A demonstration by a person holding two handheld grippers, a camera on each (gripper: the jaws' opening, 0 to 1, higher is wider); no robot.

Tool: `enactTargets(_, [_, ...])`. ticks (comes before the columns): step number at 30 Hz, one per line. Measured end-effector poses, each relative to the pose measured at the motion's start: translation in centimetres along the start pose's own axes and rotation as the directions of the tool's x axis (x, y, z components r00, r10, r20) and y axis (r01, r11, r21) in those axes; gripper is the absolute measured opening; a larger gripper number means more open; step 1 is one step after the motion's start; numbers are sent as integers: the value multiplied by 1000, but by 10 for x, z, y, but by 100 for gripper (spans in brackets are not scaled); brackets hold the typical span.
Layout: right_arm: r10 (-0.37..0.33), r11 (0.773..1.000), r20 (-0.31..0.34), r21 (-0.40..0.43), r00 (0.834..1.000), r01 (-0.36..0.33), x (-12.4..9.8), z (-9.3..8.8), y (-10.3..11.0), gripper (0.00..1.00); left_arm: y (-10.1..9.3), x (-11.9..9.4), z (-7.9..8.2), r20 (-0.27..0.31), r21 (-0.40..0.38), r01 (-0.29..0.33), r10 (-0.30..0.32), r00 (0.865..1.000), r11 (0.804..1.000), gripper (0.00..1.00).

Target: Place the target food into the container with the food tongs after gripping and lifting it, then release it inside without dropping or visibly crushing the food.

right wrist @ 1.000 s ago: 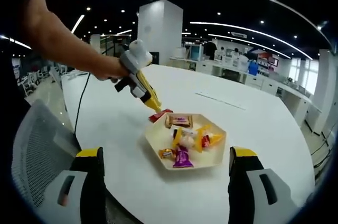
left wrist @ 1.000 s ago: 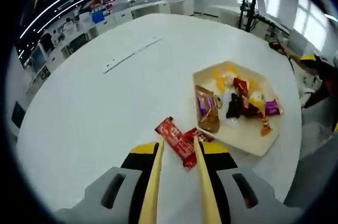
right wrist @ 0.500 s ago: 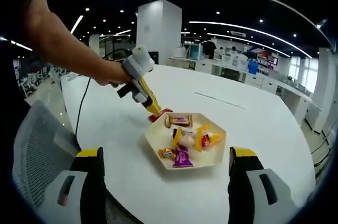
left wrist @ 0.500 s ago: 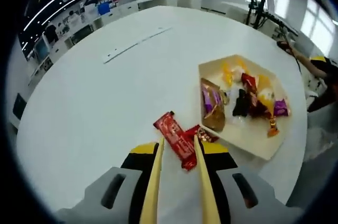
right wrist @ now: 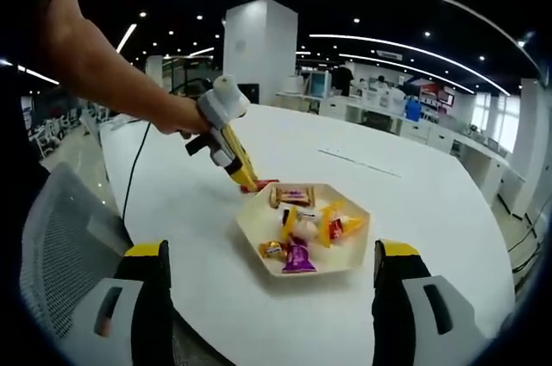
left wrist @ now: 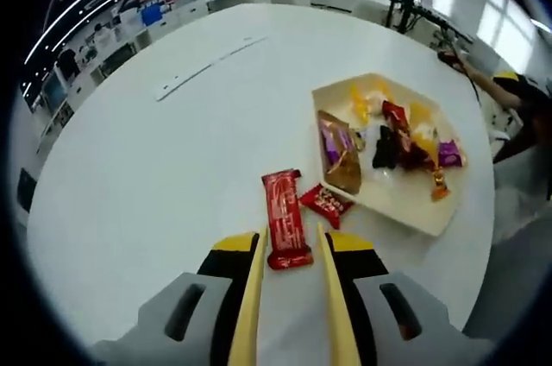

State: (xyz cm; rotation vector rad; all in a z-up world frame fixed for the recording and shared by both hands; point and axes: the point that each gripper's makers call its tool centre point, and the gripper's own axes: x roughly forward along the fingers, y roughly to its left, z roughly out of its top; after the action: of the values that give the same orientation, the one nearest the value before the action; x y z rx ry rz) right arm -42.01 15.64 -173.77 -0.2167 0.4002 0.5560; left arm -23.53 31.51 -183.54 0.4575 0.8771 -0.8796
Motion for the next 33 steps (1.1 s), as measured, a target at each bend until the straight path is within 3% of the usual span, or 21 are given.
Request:
enactTargets(5, [1,1000,-3,-2,1000,-1,0,0,0,96,3,4,-3,-5,-29,3,-3,1000,1000,22])
enactTargets(9, [3,1000,-4,0,1000,-3,0,-1,0,96,4,1,-6,2,28,-7,7,1000,1000,19])
enactTargets(20, [2,1000,-6,9,1000,-2,0,-2,-1,96,7,-3,-9,8,23,-15,14,1000,1000,18])
enactTargets(33, [12,1000,-9,-13,1000,-12,1,-1,3,96,14,-26,4,40,16,-9,8,999,1000,18])
